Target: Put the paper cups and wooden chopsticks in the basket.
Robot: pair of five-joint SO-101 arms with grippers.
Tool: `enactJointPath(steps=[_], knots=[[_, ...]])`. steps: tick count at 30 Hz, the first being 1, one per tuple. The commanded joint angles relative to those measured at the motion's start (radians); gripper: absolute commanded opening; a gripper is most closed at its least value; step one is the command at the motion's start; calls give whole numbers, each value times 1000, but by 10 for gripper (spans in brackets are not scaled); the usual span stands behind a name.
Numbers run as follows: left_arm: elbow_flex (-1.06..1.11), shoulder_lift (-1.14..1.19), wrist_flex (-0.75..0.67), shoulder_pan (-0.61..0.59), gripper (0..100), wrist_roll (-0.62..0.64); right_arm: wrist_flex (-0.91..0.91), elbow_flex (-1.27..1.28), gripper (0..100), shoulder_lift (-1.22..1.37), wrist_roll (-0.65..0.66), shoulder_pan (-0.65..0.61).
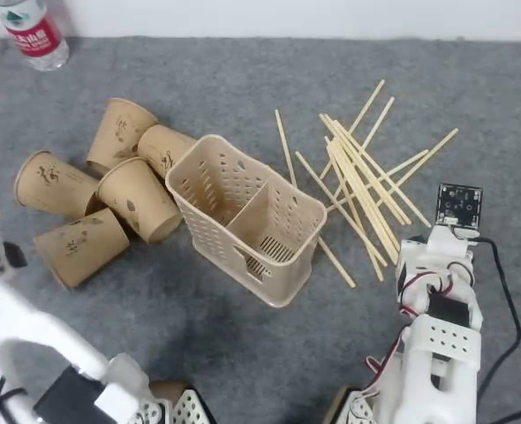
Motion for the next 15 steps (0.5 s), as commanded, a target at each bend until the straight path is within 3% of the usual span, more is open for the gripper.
enactJointPath(steps=[1, 9, 15], knots=[[68, -3, -120, -11, 238, -23, -12, -5, 221, -19, -12, -7], [285, -3, -373, 52, 238, -21, -21, 12, 221, -25, -9, -8], [277, -14, -385, 146, 239, 86, -21, 12, 221, -25, -8, -8]])
